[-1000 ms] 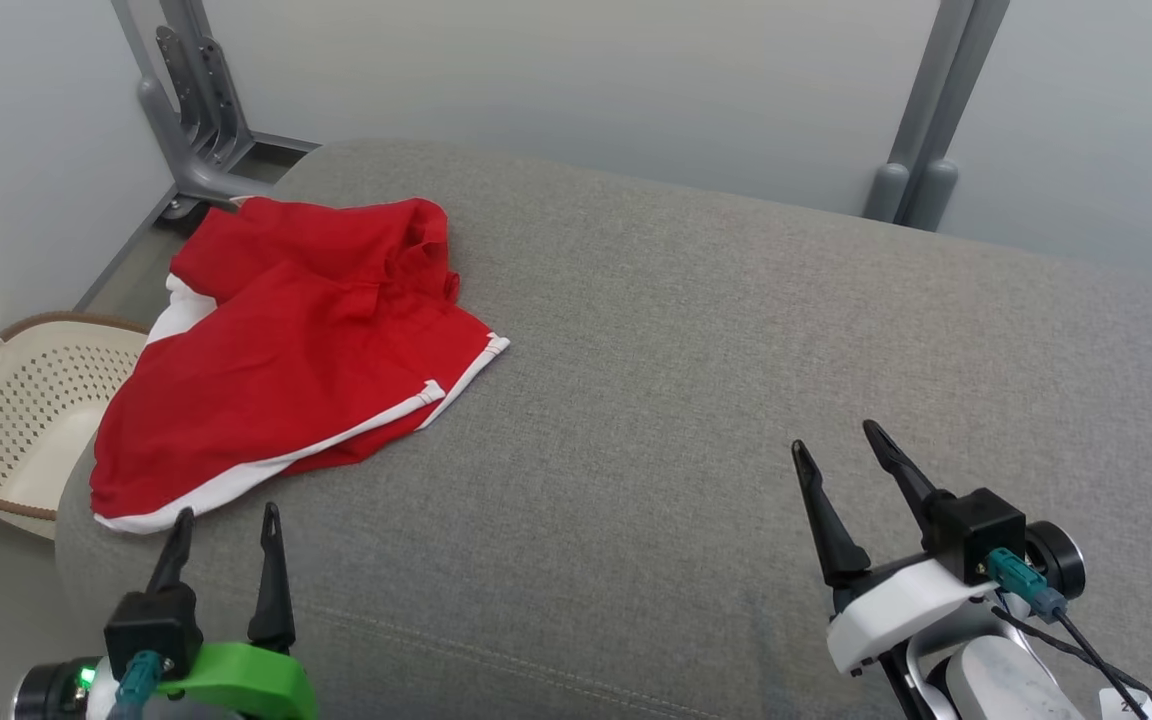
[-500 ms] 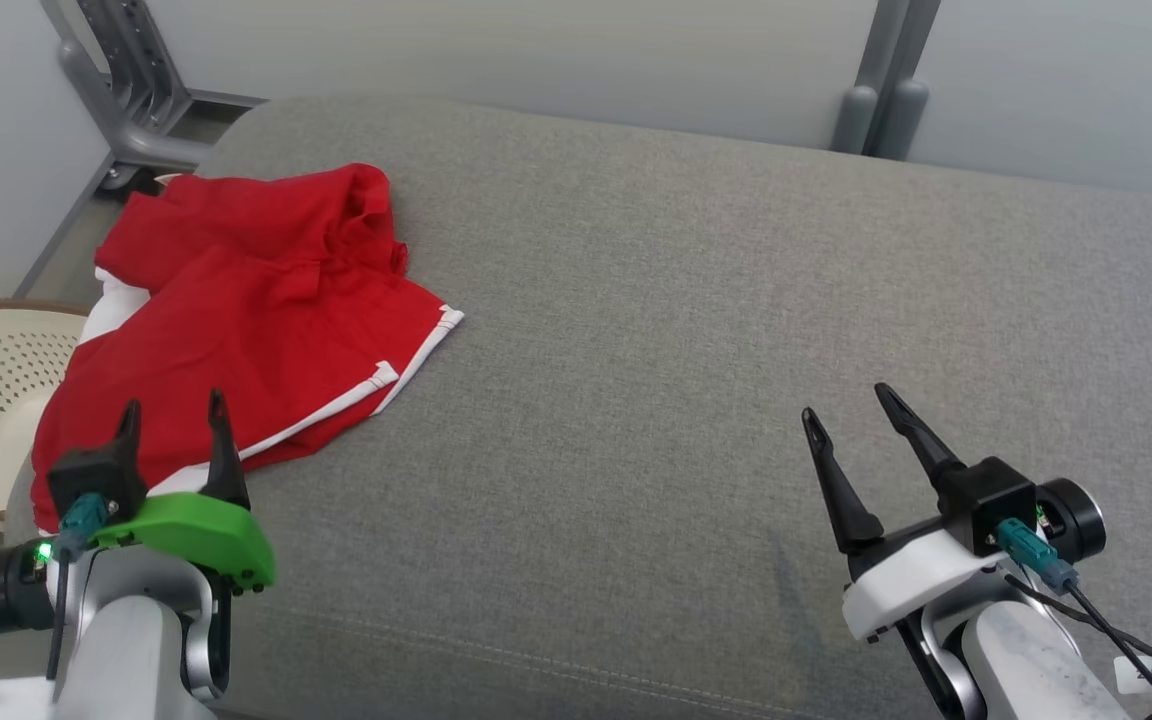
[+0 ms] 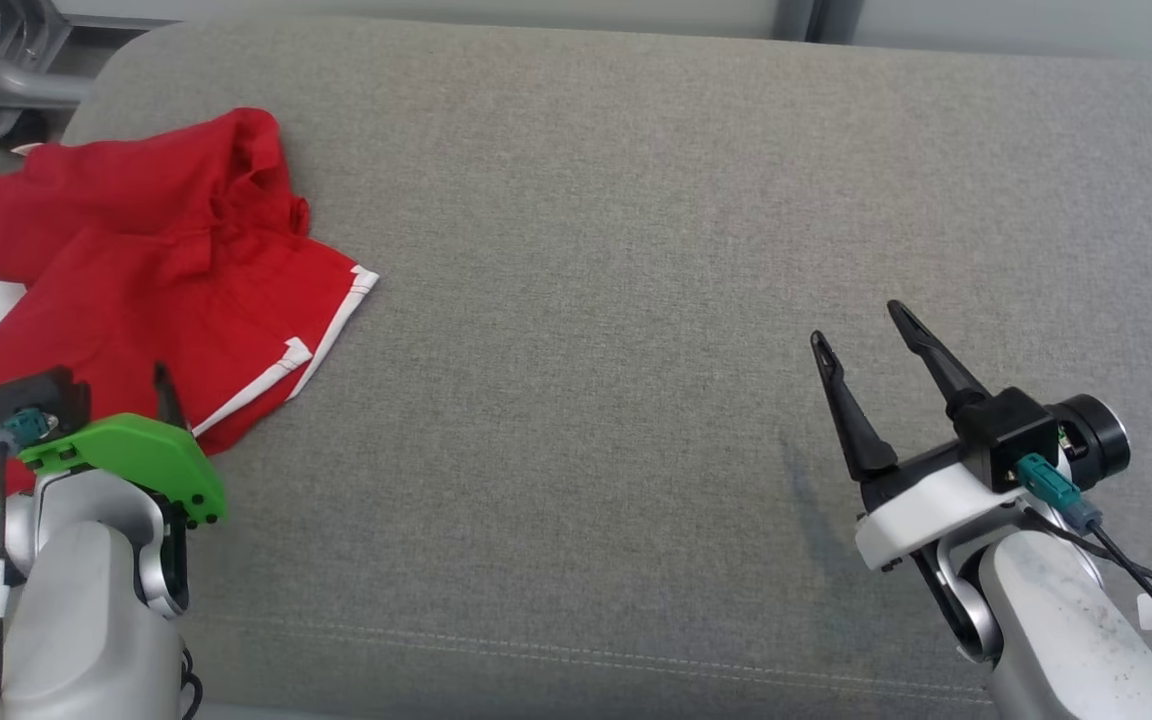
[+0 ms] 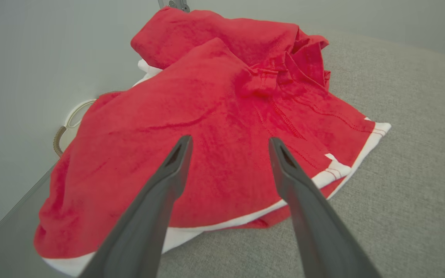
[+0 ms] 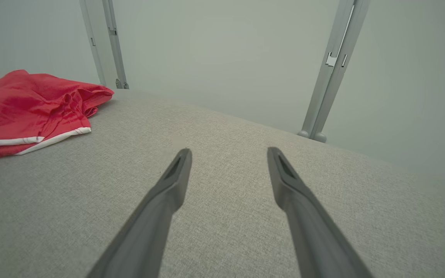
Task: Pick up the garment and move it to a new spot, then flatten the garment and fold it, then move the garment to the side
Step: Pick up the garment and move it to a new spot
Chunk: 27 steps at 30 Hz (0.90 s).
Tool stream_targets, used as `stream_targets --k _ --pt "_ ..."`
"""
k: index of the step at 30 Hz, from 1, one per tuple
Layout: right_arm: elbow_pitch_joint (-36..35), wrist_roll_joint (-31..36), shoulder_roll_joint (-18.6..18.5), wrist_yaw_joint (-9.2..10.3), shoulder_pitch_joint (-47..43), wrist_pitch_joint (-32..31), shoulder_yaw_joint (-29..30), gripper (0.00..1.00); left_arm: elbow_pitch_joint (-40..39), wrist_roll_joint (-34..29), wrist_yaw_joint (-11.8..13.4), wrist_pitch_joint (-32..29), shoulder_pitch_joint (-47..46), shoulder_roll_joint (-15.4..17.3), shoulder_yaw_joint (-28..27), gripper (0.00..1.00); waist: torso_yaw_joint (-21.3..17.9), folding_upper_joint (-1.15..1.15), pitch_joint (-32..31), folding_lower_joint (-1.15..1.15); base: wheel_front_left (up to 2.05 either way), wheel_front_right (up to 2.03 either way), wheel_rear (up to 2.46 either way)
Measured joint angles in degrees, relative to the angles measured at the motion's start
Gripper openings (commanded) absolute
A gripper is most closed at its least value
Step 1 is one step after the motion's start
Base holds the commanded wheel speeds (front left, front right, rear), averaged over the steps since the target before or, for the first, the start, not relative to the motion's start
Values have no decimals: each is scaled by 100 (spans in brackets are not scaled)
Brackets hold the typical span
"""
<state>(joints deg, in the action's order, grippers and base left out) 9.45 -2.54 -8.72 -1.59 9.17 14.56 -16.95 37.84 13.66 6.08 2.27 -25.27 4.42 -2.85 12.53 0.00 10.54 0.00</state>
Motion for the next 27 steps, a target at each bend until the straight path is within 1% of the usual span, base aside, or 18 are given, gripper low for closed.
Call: stream_targets --k 5,7,11,14,20,27 --pt "-30 3 -33 -37 152 2 19 100 353 10 14 -80 -336 22 -134 100 -173 0 246 0 0 0 0" --pt "-43 4 -34 -42 195 2 16 100 510 -12 56 -144 -444 43 -175 100 -233 0 333 0 0 0 0" --pt "-62 11 -40 -44 263 2 8 100 775 -203 62 -172 -593 163 -224 100 -336 0 490 0 0 0 0" --pt "-63 15 -58 -90 316 2 -11 100 945 -348 76 -172 -732 266 -290 100 -404 0 593 0 0 0 0" --pt "-71 53 -78 -92 357 2 -21 100 1359 -612 76 -171 -916 400 -720 100 -514 0 766 0 0 0 0" --pt "-75 53 -101 -110 367 2 -27 100 1690 -801 76 -163 -1082 401 -1031 100 -610 0 946 0 0 0 0"
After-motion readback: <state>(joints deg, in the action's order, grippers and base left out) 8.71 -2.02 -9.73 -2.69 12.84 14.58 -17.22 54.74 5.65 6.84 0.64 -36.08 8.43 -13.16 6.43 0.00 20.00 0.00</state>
